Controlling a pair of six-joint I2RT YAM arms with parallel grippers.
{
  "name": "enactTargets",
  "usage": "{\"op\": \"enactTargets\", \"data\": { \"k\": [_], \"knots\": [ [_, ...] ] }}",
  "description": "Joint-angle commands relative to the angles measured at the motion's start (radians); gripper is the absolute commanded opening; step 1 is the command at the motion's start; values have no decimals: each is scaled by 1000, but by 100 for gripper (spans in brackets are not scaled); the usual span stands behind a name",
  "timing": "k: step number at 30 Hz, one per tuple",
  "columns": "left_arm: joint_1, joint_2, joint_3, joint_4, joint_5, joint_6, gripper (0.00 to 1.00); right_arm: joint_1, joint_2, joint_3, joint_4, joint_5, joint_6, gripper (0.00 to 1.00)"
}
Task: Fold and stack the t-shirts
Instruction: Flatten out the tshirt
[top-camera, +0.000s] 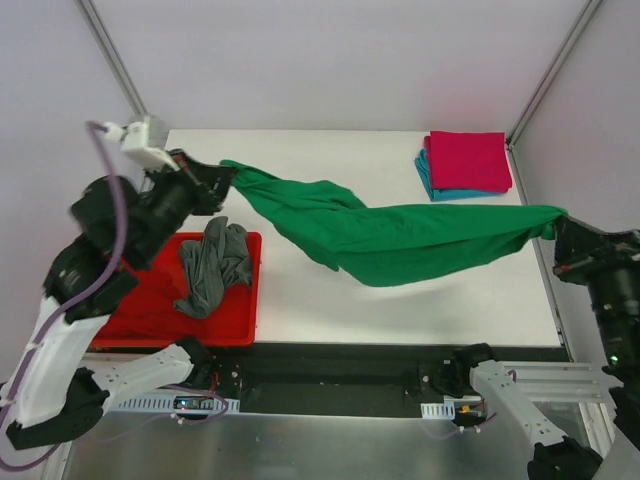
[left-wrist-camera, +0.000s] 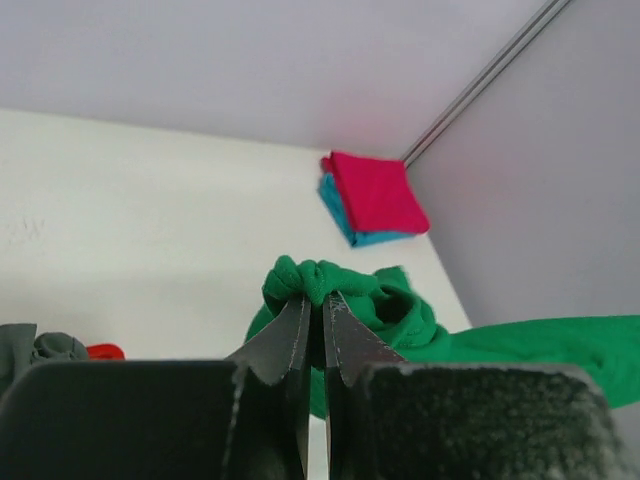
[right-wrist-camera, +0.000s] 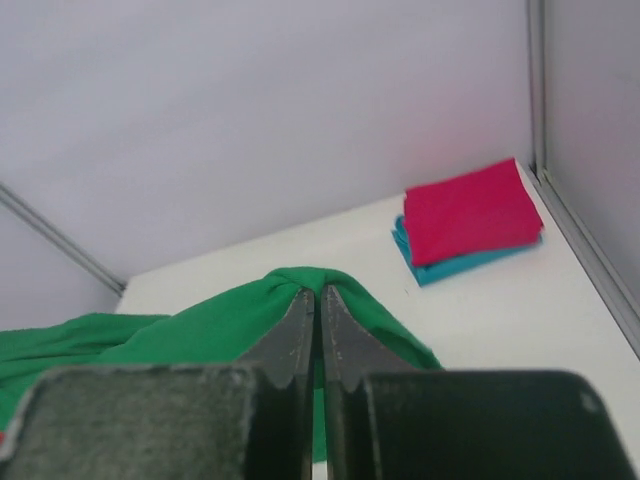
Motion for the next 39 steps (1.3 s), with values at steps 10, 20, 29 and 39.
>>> {"op": "enactTargets", "data": {
  "k": [10,20,29,39],
  "knots": [
    [-2,21,-44,6,-156,27,0,-6,192,8,-5,21,-114,0],
    [259,433,-43,3,125,-51,0,-203,431,-131,147,31,-139,0],
    [276,507,2,6,270,-82,0,-463,379,-254,201,-193,-111,0],
    [273,237,-112,24,311,-90,0,-503,252,-201,137,-209,-102,0]
  ]
}}
